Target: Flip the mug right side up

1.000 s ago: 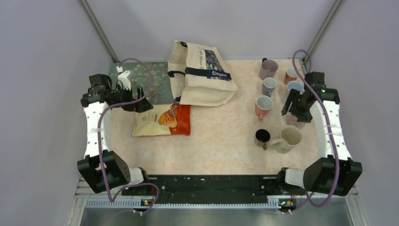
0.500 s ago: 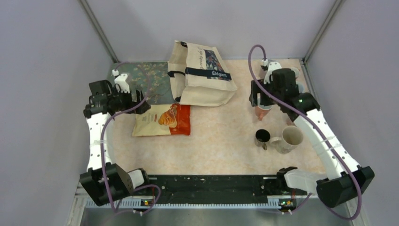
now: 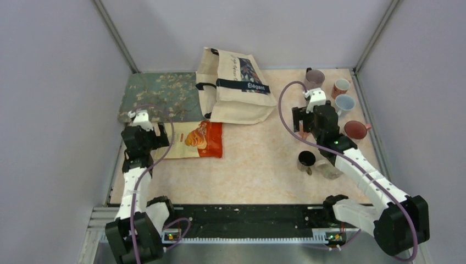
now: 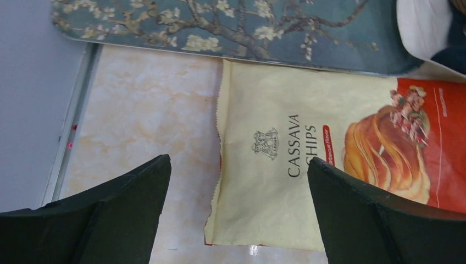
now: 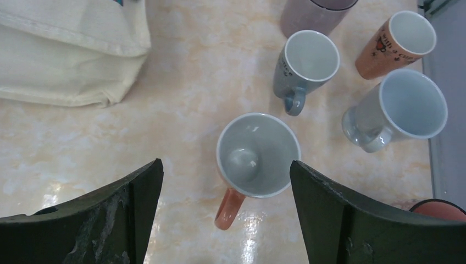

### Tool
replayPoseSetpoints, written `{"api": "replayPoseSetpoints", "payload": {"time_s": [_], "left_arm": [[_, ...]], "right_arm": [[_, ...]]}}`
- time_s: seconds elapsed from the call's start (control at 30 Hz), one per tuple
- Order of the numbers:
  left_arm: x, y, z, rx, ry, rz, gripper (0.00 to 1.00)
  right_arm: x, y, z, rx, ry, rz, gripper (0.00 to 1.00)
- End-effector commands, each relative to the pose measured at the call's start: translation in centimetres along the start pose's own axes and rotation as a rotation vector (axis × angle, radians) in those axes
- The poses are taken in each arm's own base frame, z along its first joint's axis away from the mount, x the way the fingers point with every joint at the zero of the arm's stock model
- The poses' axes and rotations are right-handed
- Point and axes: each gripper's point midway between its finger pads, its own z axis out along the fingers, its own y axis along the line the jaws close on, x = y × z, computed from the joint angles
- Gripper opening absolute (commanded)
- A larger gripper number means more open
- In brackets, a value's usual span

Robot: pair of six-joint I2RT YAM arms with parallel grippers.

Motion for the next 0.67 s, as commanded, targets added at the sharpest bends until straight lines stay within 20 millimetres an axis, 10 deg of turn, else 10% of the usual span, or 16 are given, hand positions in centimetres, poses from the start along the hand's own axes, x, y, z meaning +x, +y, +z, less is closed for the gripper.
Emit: {"api": "replayPoseSetpoints", "payload": {"time_s": [0.0, 0.63], "left_arm": [[-4.2, 1.7, -0.5, -0.118, -0.259, -0.078, 0.99], [-1.1, 0.9, -0.9, -0.092, -0.260, -0.084, 0.99]], "right_arm": [[-2.0, -2.2, -0.2, 0.118, -0.158, 0.027, 0.85], [1.6, -1.9, -1.0, 0.105, -0.224, 0.086, 0.87]]}}
